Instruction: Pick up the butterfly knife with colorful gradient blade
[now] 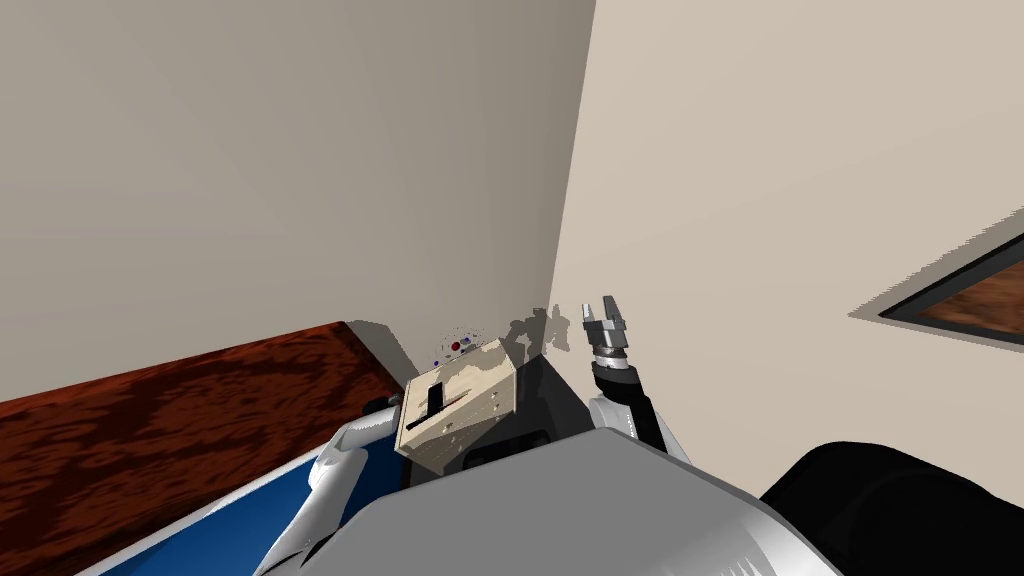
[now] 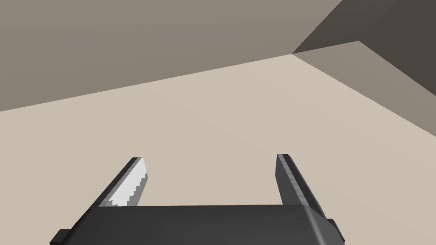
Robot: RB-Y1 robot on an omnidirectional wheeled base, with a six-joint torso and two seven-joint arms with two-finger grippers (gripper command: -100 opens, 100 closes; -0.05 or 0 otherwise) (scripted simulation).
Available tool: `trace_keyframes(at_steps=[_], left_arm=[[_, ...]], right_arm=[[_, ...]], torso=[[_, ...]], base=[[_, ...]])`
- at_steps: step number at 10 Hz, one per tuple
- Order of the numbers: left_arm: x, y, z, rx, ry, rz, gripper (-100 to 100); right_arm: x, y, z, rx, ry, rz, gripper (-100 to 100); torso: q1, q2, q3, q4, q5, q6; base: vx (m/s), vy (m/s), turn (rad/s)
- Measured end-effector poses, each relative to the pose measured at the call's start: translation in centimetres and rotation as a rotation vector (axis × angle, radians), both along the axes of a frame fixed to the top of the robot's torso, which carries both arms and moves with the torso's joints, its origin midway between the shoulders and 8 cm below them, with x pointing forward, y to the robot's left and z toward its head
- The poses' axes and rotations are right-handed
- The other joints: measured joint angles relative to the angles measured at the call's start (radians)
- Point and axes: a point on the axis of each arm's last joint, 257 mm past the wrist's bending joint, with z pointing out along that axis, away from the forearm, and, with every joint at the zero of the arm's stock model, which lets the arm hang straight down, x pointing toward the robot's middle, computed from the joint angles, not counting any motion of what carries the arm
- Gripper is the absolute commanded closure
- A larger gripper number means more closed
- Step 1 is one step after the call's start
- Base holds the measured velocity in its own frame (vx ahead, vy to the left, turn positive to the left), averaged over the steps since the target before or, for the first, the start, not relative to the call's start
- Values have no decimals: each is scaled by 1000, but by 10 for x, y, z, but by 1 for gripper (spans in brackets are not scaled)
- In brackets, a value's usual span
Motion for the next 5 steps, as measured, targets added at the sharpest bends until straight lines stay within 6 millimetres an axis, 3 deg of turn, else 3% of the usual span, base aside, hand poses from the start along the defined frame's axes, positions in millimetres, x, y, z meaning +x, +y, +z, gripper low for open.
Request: trace_keyframes(at_steps=[5], left_arm=[[-26, -1, -24, -71, 129, 79, -100]], right_arm=[[0, 0, 0, 0, 0, 0, 0]], torso=[[0, -1, 0, 0, 0, 0]], base=[[1, 0, -56]])
